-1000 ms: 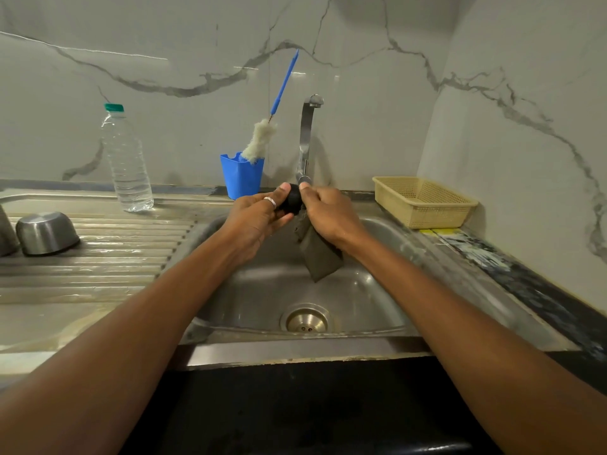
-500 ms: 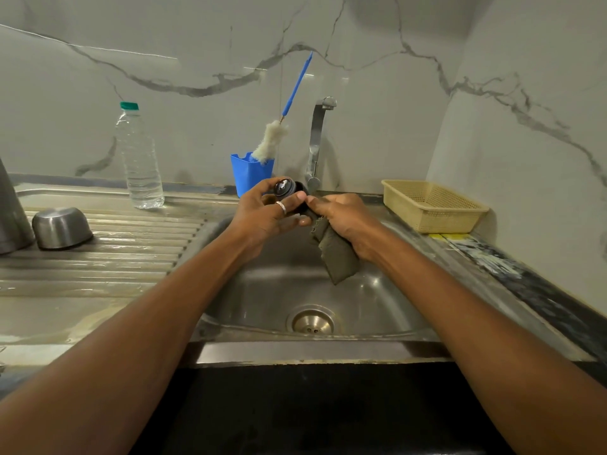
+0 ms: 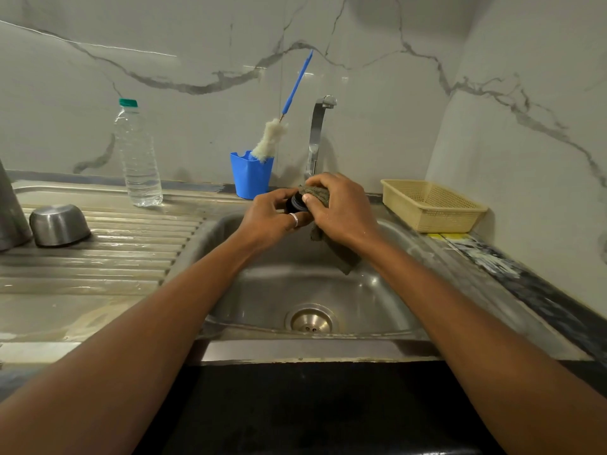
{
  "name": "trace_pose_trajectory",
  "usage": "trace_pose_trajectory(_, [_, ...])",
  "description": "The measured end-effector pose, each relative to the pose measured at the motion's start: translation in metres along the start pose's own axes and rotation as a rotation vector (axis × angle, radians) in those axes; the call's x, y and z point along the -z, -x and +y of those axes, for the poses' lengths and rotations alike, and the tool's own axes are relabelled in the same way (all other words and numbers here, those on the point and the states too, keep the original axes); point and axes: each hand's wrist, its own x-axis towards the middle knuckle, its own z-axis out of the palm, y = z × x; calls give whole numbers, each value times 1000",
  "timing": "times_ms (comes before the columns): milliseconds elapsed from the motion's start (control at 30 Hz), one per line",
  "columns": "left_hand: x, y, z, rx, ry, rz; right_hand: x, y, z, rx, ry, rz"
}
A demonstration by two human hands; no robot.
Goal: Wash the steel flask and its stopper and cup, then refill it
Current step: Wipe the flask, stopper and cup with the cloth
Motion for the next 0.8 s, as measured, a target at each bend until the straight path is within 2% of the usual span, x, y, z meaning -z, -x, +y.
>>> trace_pose_trajectory(200, [12,-4,-10,-61,-167,59,4,2,-3,99,-8,-138])
trace_pose_trajectory(400, [3,-2,-2,-66,-188,-47,8,-1,-1,76,22,-18])
trace_pose_trajectory(533, [4,-1,-3,-53,-206,-15,10,0,-3,54,-131,-93])
trace_pose_trajectory(633, [5,-2,-5,-29,-163,2,9,-1,0,-5,-56,-33])
trace_pose_trajectory(733, [1,-2,-3,-29,-162,-23,7,1,2,41,16,20])
trace_pose_trajectory(800, [2,-1,-2,-27,-186,-21,5,2,1,77,-41,-5])
